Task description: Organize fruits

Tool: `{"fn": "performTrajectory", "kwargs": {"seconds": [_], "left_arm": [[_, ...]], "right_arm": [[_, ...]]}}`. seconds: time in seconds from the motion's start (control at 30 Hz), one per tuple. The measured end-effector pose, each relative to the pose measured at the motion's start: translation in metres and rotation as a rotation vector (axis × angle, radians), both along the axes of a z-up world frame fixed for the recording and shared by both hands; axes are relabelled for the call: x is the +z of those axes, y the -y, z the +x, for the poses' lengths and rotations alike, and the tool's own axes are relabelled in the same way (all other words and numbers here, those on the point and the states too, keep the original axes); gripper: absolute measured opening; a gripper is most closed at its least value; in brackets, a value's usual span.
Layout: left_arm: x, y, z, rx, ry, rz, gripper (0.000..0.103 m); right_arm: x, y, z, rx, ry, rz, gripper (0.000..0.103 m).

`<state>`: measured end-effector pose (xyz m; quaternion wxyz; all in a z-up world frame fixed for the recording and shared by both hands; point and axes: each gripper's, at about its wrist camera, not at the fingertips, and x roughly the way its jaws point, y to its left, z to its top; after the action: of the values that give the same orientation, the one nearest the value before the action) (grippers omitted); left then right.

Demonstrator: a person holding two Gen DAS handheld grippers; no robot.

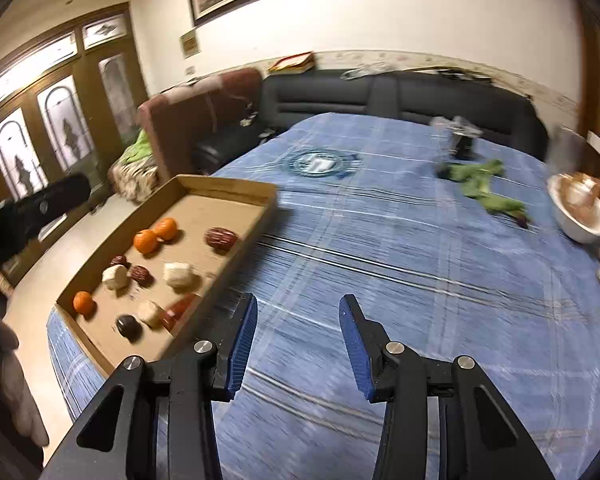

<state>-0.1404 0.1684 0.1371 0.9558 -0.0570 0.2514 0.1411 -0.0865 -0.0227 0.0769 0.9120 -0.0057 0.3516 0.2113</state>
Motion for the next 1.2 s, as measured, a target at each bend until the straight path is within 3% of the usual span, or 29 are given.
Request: {"fn": "performTrajectory", "kwargs": {"seconds": [0.2,0.4,1.2], "left_arm": [[-0.012,0.055,-0.007,-0.058,-0.05,0.041,0.101],[-0.017,0.08,-0.01,-0.081,-0.075,0.072,0.101],[-0.034,0.049,-0.013,-0.061,-0.122,-0.023,0.101]], "right_arm": [[-0.002,0.046,-0.018,-0.087,-0.003,0.04,0.048],[-0.004,0.062,-0.03,-0.101,0.003,0.05,0.048],[-0.015,0.026,-0.035,-0.075,-0.015,-0.005,0.049]]}}
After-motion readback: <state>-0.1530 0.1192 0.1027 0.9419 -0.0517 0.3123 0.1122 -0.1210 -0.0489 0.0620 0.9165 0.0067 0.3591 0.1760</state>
